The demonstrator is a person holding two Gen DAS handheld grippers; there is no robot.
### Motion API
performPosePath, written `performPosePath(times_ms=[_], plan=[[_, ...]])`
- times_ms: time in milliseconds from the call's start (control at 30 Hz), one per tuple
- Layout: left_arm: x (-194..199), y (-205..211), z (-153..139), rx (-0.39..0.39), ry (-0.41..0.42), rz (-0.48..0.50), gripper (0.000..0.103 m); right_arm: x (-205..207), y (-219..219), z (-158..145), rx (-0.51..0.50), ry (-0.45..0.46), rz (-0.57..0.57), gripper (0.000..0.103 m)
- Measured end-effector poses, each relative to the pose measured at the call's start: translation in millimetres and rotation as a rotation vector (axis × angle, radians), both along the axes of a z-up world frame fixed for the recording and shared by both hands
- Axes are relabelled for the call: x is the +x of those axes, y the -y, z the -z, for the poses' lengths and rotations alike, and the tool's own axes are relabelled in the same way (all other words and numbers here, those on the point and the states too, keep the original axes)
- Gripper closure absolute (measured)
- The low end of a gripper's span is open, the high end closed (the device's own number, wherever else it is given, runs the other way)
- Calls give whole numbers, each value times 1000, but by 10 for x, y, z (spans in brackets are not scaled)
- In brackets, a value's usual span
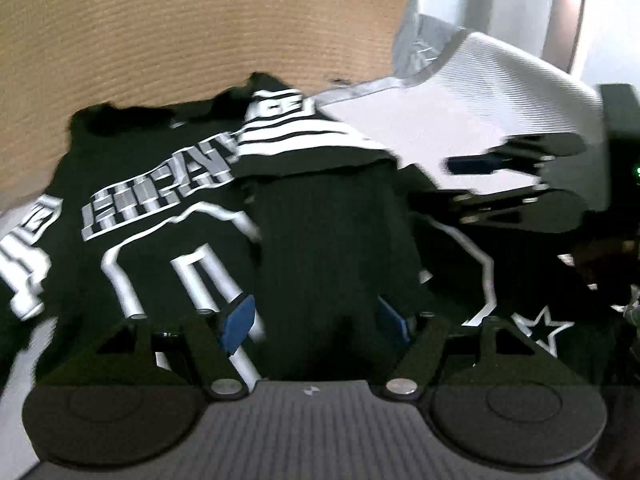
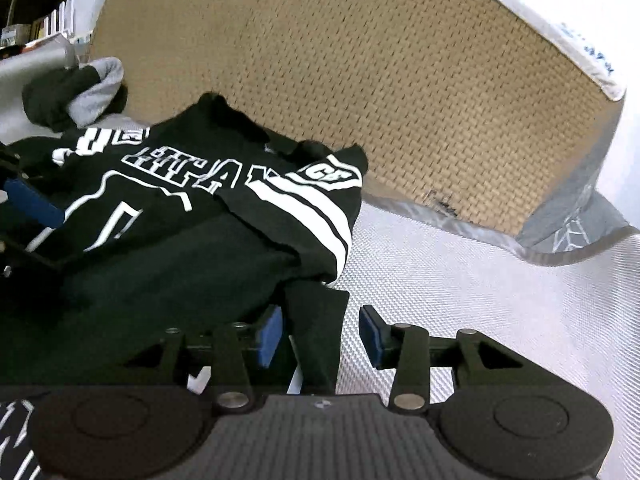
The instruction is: Fold clothes
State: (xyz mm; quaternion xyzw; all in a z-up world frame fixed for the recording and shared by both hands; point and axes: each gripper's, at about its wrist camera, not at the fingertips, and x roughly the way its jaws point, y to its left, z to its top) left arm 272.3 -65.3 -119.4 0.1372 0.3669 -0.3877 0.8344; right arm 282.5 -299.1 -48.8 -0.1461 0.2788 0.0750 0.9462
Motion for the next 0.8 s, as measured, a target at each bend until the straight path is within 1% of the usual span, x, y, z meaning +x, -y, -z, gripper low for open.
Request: performPosePath(times_ms=[100, 200, 233, 267, 300, 333, 367, 400, 467, 567, 600, 667, 700, 733, 800], plan=[[-65, 251, 86, -2, 14, 38, 32, 133, 36, 65, 27, -15, -5, 56], [-141, 464, 191, 32, 53, 70, 32, 236, 76, 123, 49, -25, -18, 57], [-167, 535, 225, 44, 66, 80, 32, 257, 94, 138, 56, -23, -22, 59], [-185, 577, 269, 65, 79, 84, 32, 279, 112, 152, 63, -22, -26, 75], [-202, 617, 314, 87, 91, 86, 32, 286, 145, 161, 69, -16, -17, 83], [-220, 657, 358, 109, 104, 89, 32, 284, 195, 160, 80, -12, -3, 84], [-237, 697, 403, 131, 116, 91, 32, 283, 248, 155, 97, -13, 8, 87], [-232, 692, 428, 135, 117, 80, 32, 272, 309, 149, 111, -9, 22, 89], [-201, 657, 455, 128, 109, 51, 32, 248, 440, 144, 129, -2, 45, 89], [-95, 564, 467, 85, 43, 0, 31, 231, 592, 151, 185, -9, 69, 87], [-77, 537, 468, 80, 37, -4, 31, 243, 631, 160, 210, -19, 81, 87], [-51, 481, 469, 70, 30, -10, 31, 277, 720, 185, 270, -45, 110, 70], [-48, 455, 467, 65, 26, -17, 31, 305, 778, 207, 311, -66, 129, 68], [-46, 451, 456, 64, 24, -23, 31, 333, 836, 229, 353, -86, 147, 67], [-45, 447, 433, 62, 20, -36, 31, 325, 881, 228, 394, -92, 151, 67]])
